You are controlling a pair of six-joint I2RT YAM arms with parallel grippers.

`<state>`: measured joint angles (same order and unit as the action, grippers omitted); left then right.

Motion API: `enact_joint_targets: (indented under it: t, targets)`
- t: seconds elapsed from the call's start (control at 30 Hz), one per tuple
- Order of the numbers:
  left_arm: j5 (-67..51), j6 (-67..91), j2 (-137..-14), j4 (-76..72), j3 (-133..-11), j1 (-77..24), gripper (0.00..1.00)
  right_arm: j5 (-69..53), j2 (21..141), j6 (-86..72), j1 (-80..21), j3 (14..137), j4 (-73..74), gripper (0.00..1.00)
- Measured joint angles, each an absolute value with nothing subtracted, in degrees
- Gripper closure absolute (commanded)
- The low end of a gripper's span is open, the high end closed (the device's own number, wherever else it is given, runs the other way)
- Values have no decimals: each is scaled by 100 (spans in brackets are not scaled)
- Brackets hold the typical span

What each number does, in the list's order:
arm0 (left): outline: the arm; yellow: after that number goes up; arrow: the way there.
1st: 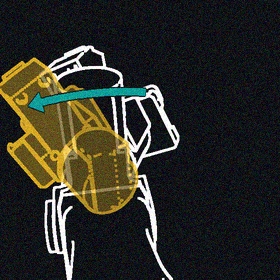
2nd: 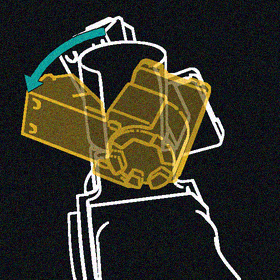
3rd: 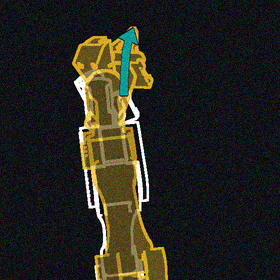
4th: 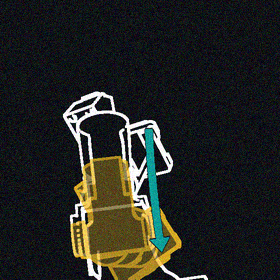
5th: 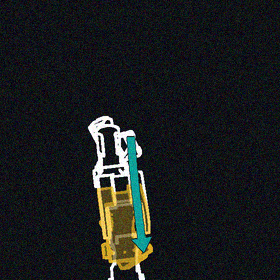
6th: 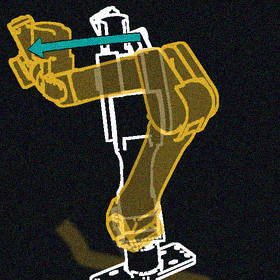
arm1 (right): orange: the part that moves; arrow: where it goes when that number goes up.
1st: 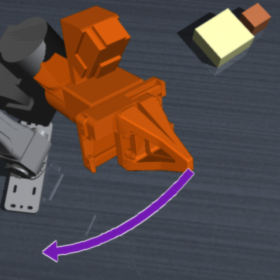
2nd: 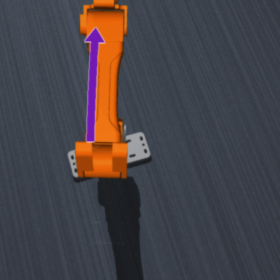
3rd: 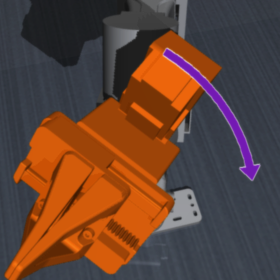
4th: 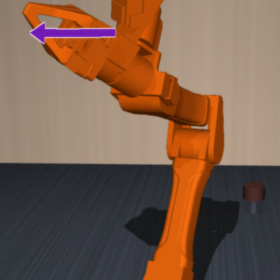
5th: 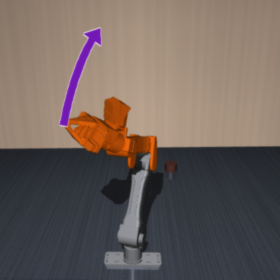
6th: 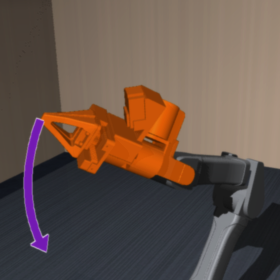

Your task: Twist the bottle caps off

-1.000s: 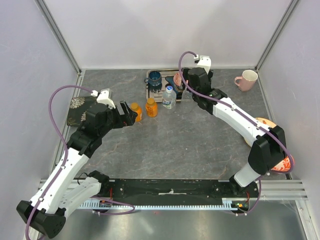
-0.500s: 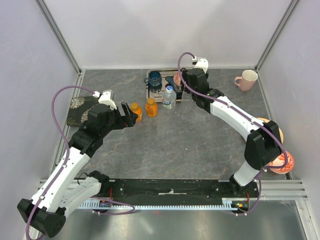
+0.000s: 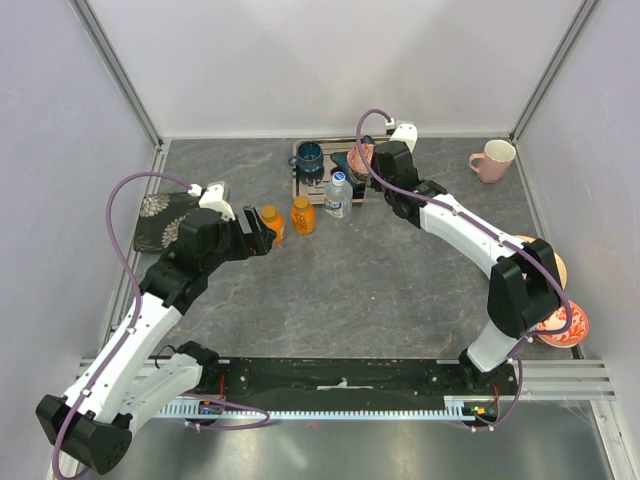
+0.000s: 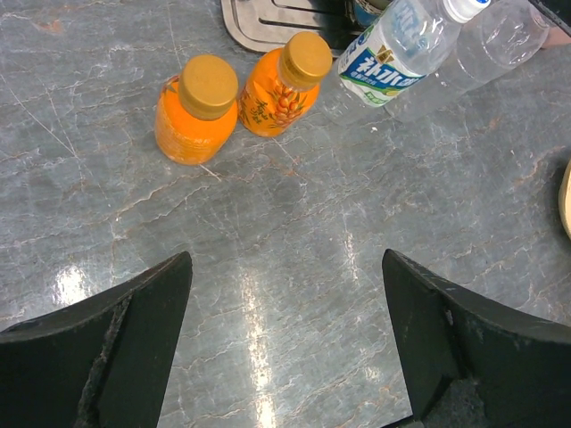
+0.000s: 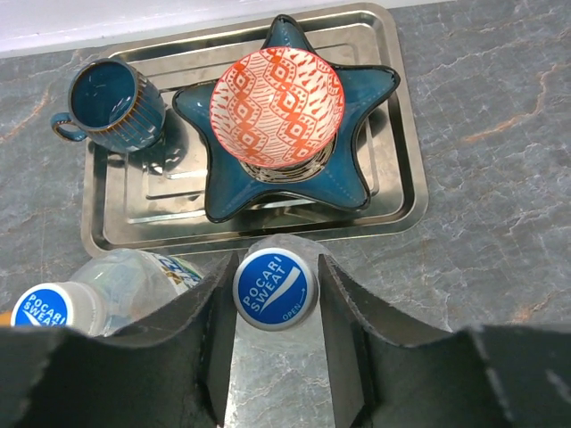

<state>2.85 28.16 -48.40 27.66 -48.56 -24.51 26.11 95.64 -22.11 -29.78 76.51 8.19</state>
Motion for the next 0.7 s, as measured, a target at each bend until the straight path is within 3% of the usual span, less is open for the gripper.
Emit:
enact_joint_targets:
  t: [0.27, 0.5, 0.63, 0.7]
  targets:
    - [298, 2816, -4849, 2766, -4856, -2451, 9, 2635, 9341, -2272, -2961, 7419, 768, 72]
    - [351, 2816, -5133, 2768, -5192, -2451, 9, 2370, 7811, -2344, -3020, 7214, 1332, 74]
    - [211, 2770, -5103, 2453, -5308, -2451, 9, 1754, 6759, -2359, -3055, 7214, 1721, 87]
    - [-43, 2687, -5057, 2255, -5356, -2451, 9, 1391, 6364, -2359, -3059, 7214, 1903, 99]
